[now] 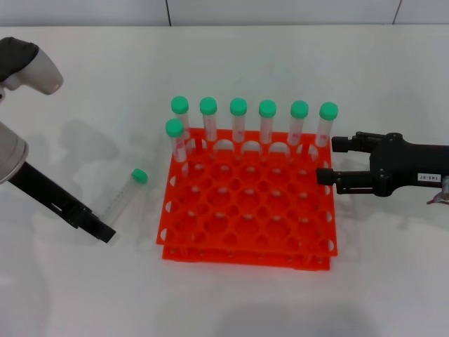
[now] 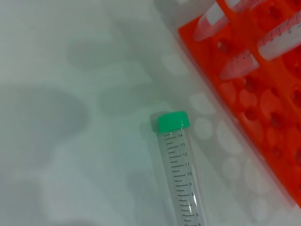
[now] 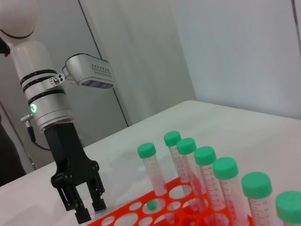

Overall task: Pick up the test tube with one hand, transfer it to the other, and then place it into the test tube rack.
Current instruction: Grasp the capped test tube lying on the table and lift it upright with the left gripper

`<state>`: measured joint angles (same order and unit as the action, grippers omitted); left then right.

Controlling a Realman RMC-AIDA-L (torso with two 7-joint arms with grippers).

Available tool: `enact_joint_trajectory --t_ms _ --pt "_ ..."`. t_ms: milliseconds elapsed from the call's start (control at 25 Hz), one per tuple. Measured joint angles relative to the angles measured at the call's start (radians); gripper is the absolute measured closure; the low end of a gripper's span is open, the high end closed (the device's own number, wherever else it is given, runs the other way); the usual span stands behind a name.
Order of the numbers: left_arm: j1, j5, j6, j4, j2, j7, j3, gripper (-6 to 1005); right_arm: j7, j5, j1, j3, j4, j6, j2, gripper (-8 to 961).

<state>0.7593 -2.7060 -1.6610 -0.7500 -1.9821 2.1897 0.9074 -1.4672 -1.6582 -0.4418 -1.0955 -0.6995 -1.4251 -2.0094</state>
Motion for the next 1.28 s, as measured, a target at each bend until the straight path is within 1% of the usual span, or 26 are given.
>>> enact_joint_trajectory --t_ms 240,480,920,1280 --pt "0.0 0.0 0.009 0.001 0.001 0.002 0.009 484 0.001 0.0 0.001 0.002 0.0 0.0 0.0 124" --pt "0.004 -0.029 0.033 0.003 0.002 0.02 0.011 598 0.002 0.0 0.002 0.002 0.0 0.0 -0.001 124" --pt "0.009 -0.036 0.041 0.005 -0.004 0.02 0.012 603 0.005 0.003 0.002 0.002 0.0 0.003 -0.002 123" --pt "0.01 -0.037 0.047 0.005 -0.004 0.021 0.011 687 0.005 0.003 0.002 0.002 0.0 0.005 -0.002 124"
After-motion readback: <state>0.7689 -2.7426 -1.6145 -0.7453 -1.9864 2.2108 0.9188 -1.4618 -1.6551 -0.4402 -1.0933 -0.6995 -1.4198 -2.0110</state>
